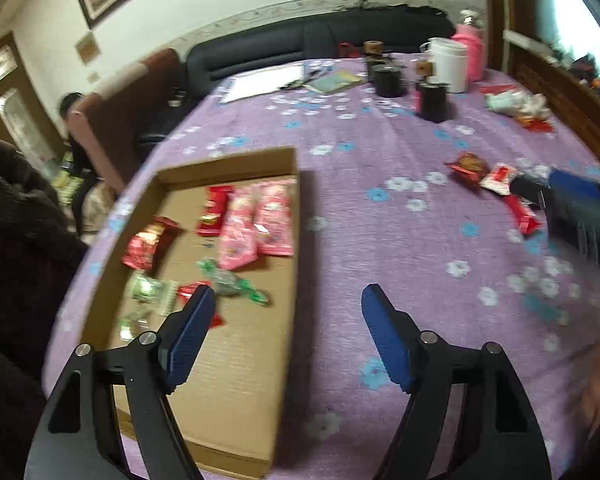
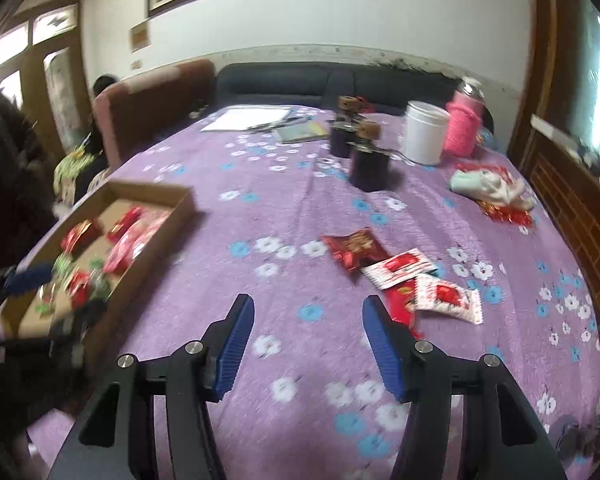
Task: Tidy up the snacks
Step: 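Move both open tools back toward the remaining red snacks, then grasp dark red packet with left tool while right tool grasps long red bar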
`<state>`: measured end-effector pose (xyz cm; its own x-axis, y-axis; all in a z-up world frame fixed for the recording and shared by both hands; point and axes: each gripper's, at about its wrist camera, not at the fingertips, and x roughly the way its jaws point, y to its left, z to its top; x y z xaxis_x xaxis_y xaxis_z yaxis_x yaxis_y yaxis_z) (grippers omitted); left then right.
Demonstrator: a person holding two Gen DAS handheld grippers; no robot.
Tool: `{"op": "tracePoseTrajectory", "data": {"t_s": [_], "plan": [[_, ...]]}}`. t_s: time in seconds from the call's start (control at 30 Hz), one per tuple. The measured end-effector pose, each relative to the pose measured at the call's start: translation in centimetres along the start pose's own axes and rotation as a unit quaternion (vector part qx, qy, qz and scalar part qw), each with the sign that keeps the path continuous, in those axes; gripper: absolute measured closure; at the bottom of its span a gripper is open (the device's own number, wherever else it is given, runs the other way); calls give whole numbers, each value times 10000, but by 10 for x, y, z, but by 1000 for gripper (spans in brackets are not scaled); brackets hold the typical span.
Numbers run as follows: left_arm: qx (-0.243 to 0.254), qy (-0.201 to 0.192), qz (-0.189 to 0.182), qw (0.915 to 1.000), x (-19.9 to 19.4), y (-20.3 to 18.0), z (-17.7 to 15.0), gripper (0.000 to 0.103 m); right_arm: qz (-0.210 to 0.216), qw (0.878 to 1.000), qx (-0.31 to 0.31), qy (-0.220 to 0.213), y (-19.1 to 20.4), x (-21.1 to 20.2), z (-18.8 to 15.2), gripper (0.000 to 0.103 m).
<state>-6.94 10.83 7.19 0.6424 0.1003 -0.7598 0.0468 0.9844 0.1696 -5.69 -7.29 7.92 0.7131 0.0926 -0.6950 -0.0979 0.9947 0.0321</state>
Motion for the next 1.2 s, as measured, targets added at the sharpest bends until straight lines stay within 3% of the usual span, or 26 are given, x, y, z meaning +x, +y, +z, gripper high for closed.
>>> {"op": "tracePoseTrajectory", "data": {"t_s": [0.1, 0.27, 0.57, 0.7, 0.77, 0.9, 0.97, 1.03, 1.2], "plan": [[-239, 132, -639, 9976, 5, 5, -2, 27, 14, 9974, 718, 62, -51, 13, 18, 44], [-410, 262, -1090, 9929, 12, 4, -2, 28, -23, 9918, 1256, 223, -99, 41, 35, 46], [-516, 237, -1260, 9904, 6, 4, -2, 28, 214, 9910, 1091, 743, -66, 114, 59, 52], [-611, 207, -1246, 9901, 4, 12, -3, 28, 174, 9892, 823, 1202, -47, 141, 58, 77], [-663, 193, -1276, 9894, 5, 15, -3, 28, 414, 9900, 615, 1198, -37, 134, 53, 78], [-709, 305, -1475, 9861, 12, 11, -4, 28, 1394, 9783, 378, 1485, -22, 112, 34, 79], [-673, 371, -1557, 9848, 15, 7, -5, 28, 1747, 9739, 674, 1285, -36, 89, 29, 78], [-637, 420, -1621, 9838, 17, 2, -5, 28, 1741, 9741, 1073, 960, -60, 71, 29, 78], [-508, 410, -1682, 9836, 16, -11, -1, 28, 980, 9811, 1609, 450, -113, 37, 15, 73]]}}
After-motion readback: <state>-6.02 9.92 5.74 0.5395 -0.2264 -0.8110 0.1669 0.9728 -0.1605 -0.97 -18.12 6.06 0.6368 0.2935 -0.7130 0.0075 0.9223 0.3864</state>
